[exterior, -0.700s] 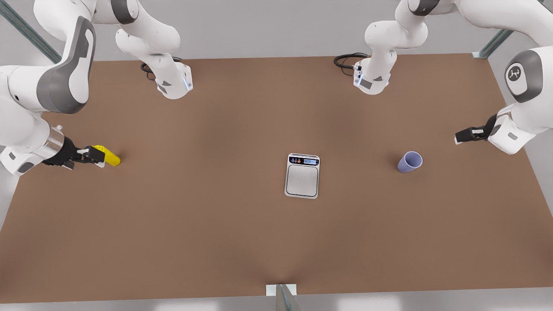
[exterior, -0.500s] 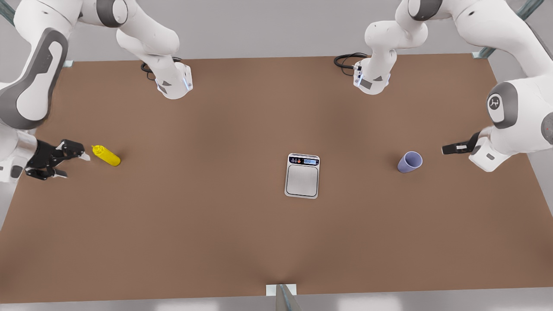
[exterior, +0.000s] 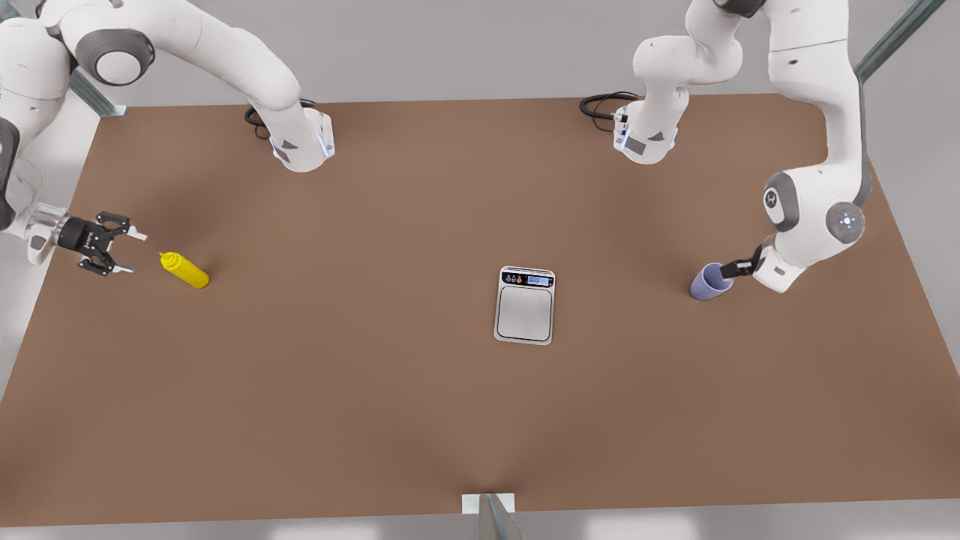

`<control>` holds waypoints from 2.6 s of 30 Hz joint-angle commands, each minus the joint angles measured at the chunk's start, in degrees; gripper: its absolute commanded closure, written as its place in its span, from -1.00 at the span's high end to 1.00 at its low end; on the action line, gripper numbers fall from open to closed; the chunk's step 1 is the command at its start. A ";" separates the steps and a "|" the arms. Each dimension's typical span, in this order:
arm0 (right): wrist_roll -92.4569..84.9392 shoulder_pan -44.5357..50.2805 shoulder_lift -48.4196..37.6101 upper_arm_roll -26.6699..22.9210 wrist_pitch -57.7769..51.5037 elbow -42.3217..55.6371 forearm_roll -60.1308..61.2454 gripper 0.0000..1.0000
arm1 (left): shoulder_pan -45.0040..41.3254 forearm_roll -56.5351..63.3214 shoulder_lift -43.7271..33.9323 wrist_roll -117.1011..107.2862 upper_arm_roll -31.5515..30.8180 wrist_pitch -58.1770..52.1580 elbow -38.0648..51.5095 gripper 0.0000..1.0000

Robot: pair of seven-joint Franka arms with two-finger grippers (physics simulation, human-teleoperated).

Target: Move cup to the weight, pick up sauce bottle, pour sauce

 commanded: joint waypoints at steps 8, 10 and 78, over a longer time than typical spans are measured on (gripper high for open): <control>-13.50 0.62 5.18 0.13 1.15 0.62 1.14 1.00 | -0.10 -0.09 4.55 0.00 0.09 0.80 0.00 0.45; -15.52 0.54 6.33 0.13 0.97 0.79 1.05 1.00 | 0.08 -0.09 5.43 0.00 0.17 1.15 0.09 0.46; -26.95 5.28 8.79 2.06 -2.28 1.23 4.22 0.18 | -24.01 -11.69 24.07 -51.33 -17.84 -0.52 28.74 -0.57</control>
